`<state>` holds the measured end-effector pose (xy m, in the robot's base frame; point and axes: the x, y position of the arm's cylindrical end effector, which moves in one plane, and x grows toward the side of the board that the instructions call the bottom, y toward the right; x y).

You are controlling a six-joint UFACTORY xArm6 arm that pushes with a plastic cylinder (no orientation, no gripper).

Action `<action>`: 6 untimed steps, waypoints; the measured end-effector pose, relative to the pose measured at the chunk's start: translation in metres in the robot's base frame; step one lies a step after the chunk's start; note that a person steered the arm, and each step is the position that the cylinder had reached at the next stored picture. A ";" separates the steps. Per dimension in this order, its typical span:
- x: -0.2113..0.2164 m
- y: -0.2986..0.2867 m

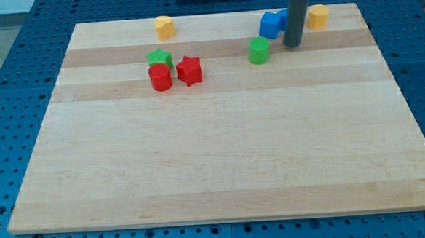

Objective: Push the green circle closer to the red star

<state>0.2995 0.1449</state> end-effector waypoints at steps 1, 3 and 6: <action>0.000 -0.003; 0.017 -0.090; 0.016 -0.130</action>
